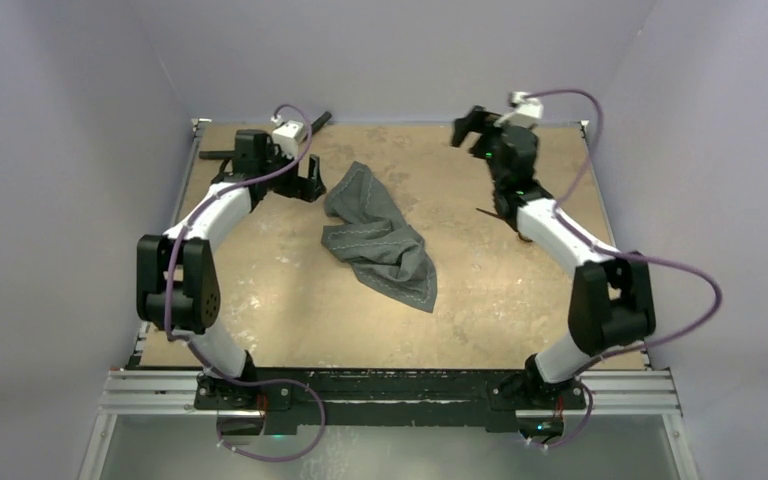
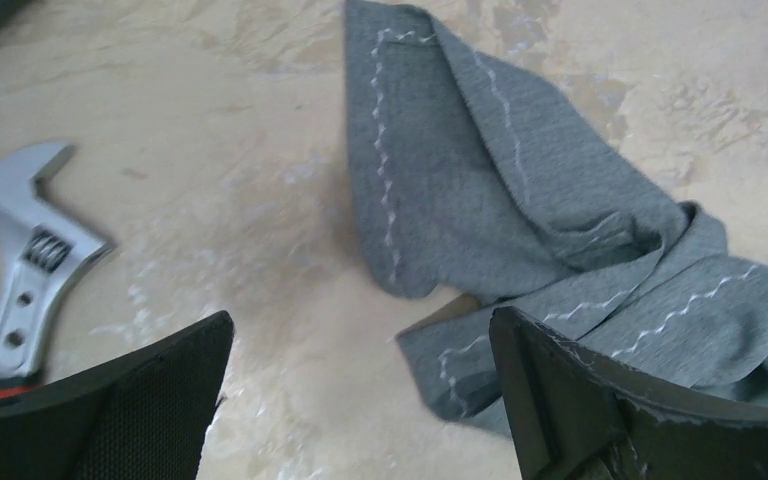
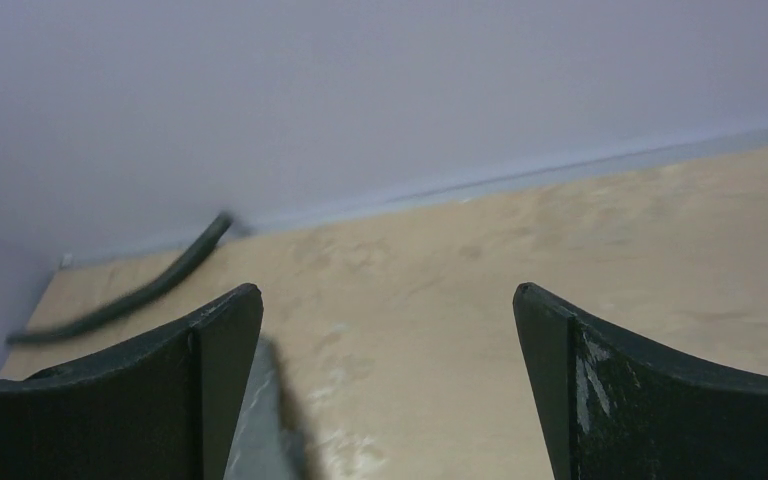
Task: Fold the napkin into a case and place the utensils inside
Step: Pick up the crumpled napkin from the center of the board.
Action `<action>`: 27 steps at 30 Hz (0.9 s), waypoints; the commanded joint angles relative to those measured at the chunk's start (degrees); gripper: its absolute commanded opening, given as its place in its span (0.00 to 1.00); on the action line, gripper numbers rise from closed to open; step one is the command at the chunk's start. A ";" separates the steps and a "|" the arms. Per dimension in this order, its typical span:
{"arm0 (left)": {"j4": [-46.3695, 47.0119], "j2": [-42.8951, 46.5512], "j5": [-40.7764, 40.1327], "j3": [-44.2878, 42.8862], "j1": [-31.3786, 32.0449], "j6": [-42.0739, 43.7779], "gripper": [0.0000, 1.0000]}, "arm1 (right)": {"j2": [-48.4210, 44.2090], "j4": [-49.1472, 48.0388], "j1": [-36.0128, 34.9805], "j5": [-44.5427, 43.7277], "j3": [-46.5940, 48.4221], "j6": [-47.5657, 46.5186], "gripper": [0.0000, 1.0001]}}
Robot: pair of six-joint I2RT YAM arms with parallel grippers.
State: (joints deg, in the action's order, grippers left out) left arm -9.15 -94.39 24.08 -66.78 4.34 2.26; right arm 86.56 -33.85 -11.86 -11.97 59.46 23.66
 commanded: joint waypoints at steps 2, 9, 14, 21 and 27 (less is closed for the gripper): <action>-11.19 -9.61 -3.37 -14.78 5.61 -3.59 0.98 | 10.38 18.23 -11.01 3.07 13.74 -8.98 0.99; -14.52 -18.09 -4.42 -21.46 2.78 -8.68 0.94 | 26.19 26.55 -21.39 0.70 31.55 -12.80 0.91; -12.50 -15.69 -2.28 -17.29 -0.35 -9.93 0.92 | 36.22 30.64 -25.05 0.38 42.06 -14.46 0.88; -14.03 -15.39 0.13 -17.77 -2.37 -11.02 0.84 | 44.82 34.95 -26.38 -0.60 49.61 -14.12 0.77; -14.61 -15.19 0.70 -17.94 -4.13 -11.23 0.79 | 48.91 36.40 -26.38 -1.66 52.56 -13.91 0.63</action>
State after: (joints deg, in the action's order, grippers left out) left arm -23.24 -112.86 23.00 -83.99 1.83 -7.97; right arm 134.67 0.43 -38.54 -11.22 107.77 10.15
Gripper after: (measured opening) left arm 0.801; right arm 0.681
